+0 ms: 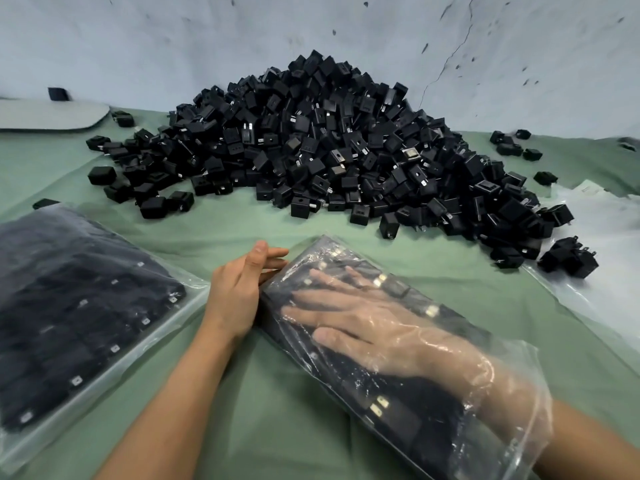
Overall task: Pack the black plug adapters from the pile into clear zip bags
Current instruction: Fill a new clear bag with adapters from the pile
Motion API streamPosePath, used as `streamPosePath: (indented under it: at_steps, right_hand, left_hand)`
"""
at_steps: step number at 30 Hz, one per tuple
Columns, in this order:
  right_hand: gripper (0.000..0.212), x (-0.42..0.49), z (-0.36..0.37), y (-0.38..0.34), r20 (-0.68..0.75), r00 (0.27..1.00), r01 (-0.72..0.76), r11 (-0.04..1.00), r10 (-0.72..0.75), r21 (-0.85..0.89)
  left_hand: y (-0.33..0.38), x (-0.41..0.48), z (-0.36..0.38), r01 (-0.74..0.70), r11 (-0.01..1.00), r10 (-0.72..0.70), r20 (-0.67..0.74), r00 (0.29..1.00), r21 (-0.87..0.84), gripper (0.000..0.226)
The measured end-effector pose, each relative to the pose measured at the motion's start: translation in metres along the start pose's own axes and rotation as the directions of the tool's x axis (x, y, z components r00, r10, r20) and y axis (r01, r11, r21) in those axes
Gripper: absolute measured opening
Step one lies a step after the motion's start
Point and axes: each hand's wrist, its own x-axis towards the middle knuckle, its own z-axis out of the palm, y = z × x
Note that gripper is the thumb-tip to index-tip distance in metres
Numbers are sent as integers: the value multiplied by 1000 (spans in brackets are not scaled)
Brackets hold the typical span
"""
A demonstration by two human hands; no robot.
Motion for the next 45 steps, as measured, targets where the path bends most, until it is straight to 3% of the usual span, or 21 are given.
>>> streamPosePath:
  at_steps: [7,10,12,18,22,24,26,28,30,32,34,37,39,42,45]
  right_hand:
    - [54,10,0,-5,22,999,-32,998,33,-52]
    - [53,9,-3,-7,30,999,-42,997,44,-62]
    - [52,7,-4,-8,19,999,-44,997,45,-63]
    - [51,-45,-2,-13,-15,1000,-18,998,17,-56]
    - [57,-130,1,-4,-175,983,-53,999,51,-3]
    - [42,-178,2,3,-391,920,-60,996,29,-67]
    - [33,-216,0,15,-602,797,-163,978,53,-130]
    - [33,-228,-9,34,-727,659,-347,935,190,-70]
    - [26,-221,-21,61,-773,498,-516,851,393,100]
    - [21,-202,-28,90,-723,394,-611,749,568,255]
    - [31,-176,-30,115,-583,375,-676,643,721,361]
    - [42,-139,-24,143,-342,409,-820,505,846,268]
    - [45,-125,-18,154,-242,378,-875,430,894,221]
    - [43,-120,-10,157,-277,361,-871,428,891,242]
    - [32,-129,-9,150,-354,428,-783,537,831,313]
  left_hand:
    - [9,-3,-3,-71,962,69,17,997,263,48]
    - [11,-4,-1,-96,929,94,21,995,358,29]
    - [11,-4,0,-86,923,84,23,996,374,14]
    - [13,-6,-1,-74,927,63,41,997,368,25]
    - [14,-8,0,-45,938,35,36,999,345,24]
    - [14,-8,0,-31,941,22,33,999,336,24]
    - [14,-8,1,-24,944,14,33,999,330,26]
    - [13,-7,1,-34,946,24,35,999,323,30]
    - [13,-8,1,-56,940,44,43,998,337,35]
    - [13,-8,1,-62,936,51,42,998,347,36]
    - [13,-8,1,-58,941,44,49,998,332,36]
    - [12,-6,-1,-61,943,43,62,997,328,34]
    - [11,-6,-2,-64,945,48,59,997,322,32]
    - [11,-5,-1,-57,946,44,50,998,318,31]
    - [10,-4,-1,-51,947,39,43,998,317,29]
